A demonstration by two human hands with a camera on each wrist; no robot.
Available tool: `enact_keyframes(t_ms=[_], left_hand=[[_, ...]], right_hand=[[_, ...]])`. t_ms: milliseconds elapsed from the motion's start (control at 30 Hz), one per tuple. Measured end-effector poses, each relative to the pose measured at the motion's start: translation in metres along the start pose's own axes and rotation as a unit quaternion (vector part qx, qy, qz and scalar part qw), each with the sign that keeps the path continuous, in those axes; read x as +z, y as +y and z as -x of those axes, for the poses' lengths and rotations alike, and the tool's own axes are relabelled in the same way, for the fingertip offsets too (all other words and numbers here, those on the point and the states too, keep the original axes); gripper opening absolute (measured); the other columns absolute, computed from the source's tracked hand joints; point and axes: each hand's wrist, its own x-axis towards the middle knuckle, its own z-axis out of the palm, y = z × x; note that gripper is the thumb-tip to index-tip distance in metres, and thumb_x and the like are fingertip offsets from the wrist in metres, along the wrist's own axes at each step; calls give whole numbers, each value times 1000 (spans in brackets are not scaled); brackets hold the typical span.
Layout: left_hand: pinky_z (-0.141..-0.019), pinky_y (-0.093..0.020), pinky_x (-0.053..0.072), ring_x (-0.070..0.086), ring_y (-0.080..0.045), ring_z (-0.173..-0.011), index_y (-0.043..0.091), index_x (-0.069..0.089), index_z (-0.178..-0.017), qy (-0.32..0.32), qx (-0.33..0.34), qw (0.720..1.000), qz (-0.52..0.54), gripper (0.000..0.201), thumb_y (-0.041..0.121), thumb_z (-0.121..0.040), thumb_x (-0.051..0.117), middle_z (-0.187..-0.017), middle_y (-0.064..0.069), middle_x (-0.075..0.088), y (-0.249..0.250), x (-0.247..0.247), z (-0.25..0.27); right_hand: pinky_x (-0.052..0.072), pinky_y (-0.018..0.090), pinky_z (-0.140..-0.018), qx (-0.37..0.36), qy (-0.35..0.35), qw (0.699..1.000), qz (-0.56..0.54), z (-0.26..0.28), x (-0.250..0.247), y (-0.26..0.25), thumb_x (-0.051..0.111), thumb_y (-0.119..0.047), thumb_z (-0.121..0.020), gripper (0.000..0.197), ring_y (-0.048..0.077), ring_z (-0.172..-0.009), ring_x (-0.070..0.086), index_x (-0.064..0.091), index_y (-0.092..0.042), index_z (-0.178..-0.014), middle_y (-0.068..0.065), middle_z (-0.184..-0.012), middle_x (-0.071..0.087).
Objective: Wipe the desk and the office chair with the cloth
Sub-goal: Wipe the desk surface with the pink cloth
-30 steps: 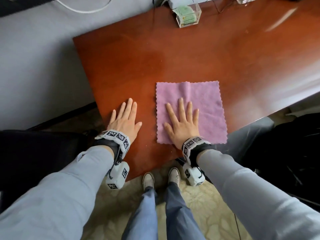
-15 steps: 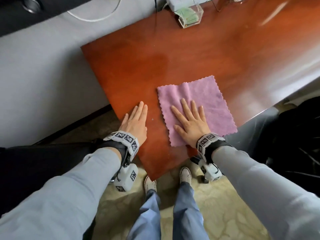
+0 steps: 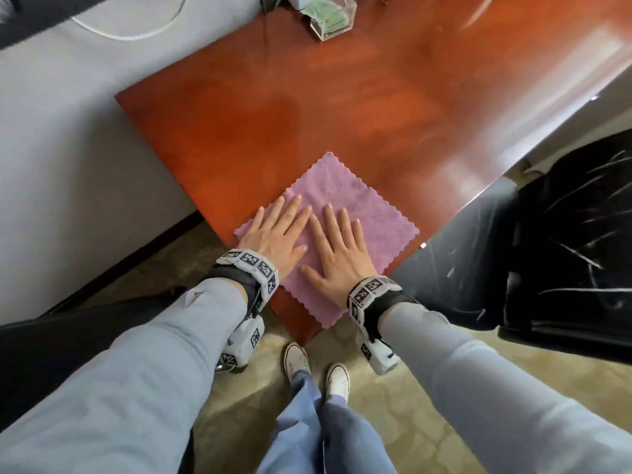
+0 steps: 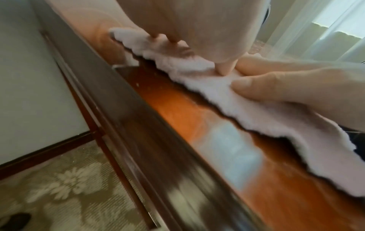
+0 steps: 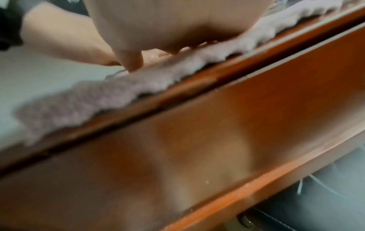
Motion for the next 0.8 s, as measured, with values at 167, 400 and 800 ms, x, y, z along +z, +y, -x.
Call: enact_keyframes(t_ms=[167, 400, 800], left_hand=[[-124, -51, 6, -11, -27, -153, 22, -11, -158, 32, -21, 999, -16, 75, 55, -101, 24, -165, -5, -18, 11, 21, 25], [-123, -55, 4, -11, -25, -153, 22, -9, -158, 44, -93, 994, 40, 73, 53, -101, 27, -165, -4, -21, 27, 32, 71], [-124, -47, 9, -1, -20, -154, 17, 1, -160, 0, -7, 1000, -28, 103, 27, -78, 63, -167, -1, -6, 10, 37, 119]], right_hand=[[-7, 52, -121, -39, 2, 999, 13, 17, 7, 7, 31, -64, -93, 85, 33, -149, -16, -4, -20, -157, 9, -164, -14], [8, 61, -119, -88, 26, 996, 10, 49, 4, -2, 50, -28, -91, 76, 37, -150, 1, 14, -13, -157, 14, -164, 2], [-1, 55, -121, -75, -24, 996, -36, 91, 20, -30, 53, -38, -67, 101, 32, -151, -6, 13, -15, -157, 10, -165, -1]])
